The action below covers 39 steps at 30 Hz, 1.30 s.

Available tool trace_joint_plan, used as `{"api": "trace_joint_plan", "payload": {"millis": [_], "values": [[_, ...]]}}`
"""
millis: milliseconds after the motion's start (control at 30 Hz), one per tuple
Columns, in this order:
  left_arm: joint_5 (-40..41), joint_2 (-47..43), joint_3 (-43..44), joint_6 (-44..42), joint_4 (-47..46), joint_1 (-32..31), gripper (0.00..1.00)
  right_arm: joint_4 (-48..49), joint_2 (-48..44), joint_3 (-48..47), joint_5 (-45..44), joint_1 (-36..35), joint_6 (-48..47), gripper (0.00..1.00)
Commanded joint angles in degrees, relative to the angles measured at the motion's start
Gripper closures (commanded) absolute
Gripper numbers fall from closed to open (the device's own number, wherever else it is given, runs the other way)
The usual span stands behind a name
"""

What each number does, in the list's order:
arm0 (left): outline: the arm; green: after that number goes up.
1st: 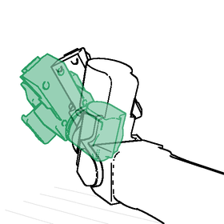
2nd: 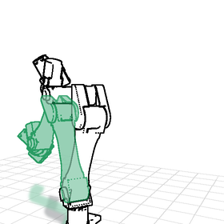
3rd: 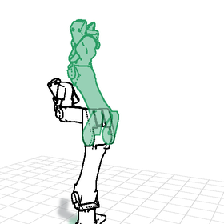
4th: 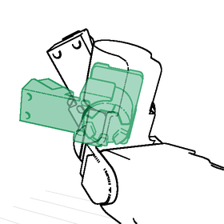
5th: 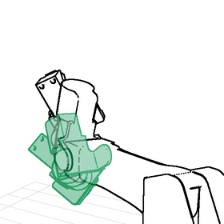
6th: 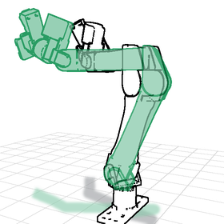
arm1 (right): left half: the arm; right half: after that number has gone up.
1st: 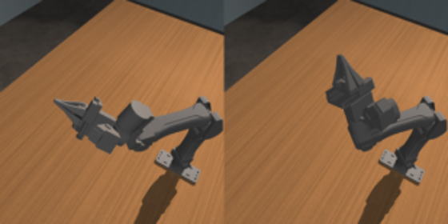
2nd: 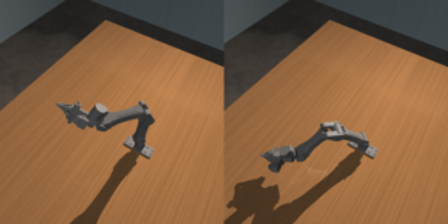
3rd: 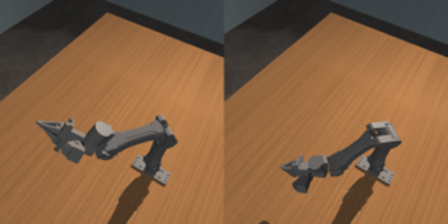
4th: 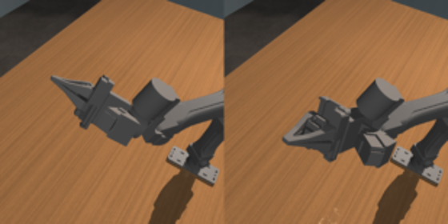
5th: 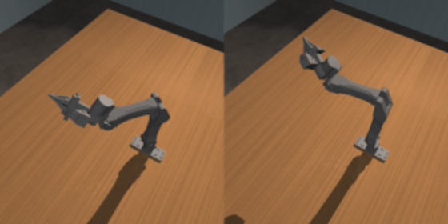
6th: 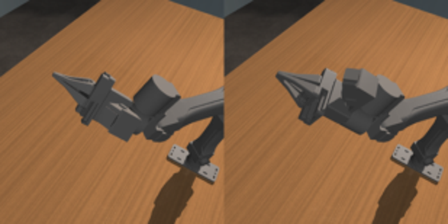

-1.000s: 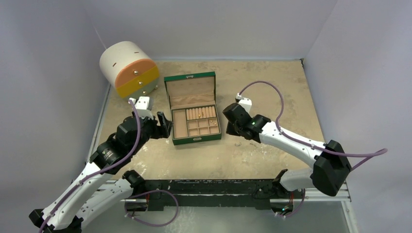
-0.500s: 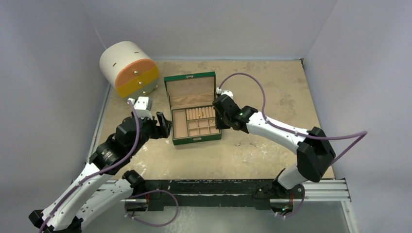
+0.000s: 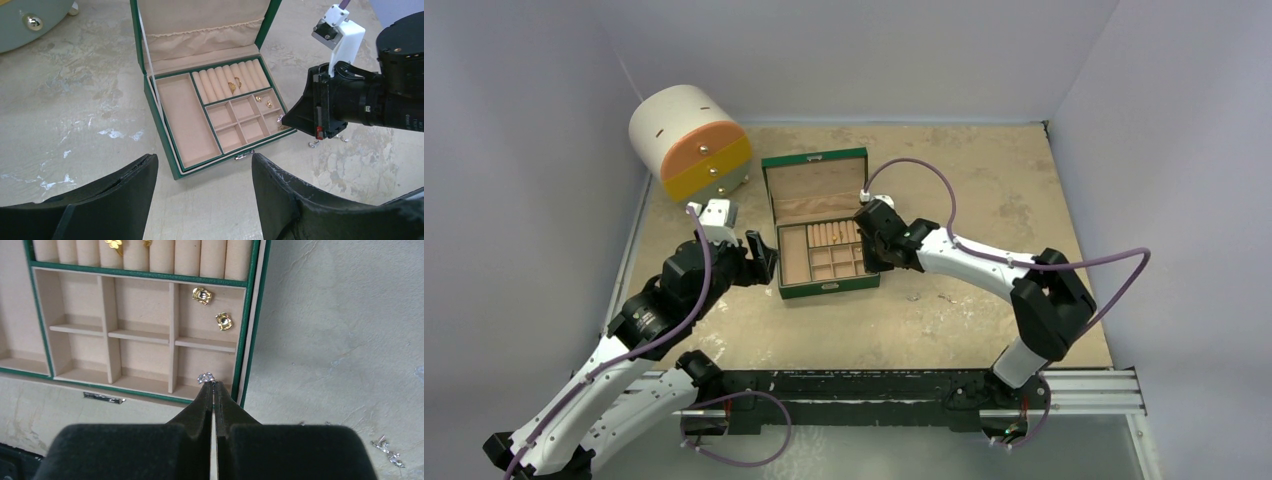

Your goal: Organize the mixed jewelry

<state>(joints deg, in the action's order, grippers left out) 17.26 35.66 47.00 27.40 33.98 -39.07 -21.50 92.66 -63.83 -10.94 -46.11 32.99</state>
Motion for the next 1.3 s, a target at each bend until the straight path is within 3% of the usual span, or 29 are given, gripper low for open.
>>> {"api": "trace_joint_plan", "payload": {"millis": [0,133,433,700,1267], "values": [[0.8,-0.1,0.5,-0.3,-1.8,0.3,0.32,-0.9,1.3,-3.0,-2.0,-0.1,0.7,1.00],[0.7,-0.2,0.4,-0.3,-1.8,0.4,0.32,-1.5,2.5,-3.9,-1.9,-0.1,1.1,0.99],[0.3,0.0,0.4,-0.4,-1.9,0.5,0.32,-3.2,1.5,-4.0,-2.8,-0.2,1.8,0.83],[0.4,0.0,0.4,-0.4,-1.9,0.5,0.32,-5.5,-2.6,-3.8,-3.8,-0.2,3.4,0.81],[0.4,0.3,0.3,-0.3,-1.9,0.5,0.32,-15.7,-18.4,10.3,-18.4,0.6,20.8,0.66]]}}
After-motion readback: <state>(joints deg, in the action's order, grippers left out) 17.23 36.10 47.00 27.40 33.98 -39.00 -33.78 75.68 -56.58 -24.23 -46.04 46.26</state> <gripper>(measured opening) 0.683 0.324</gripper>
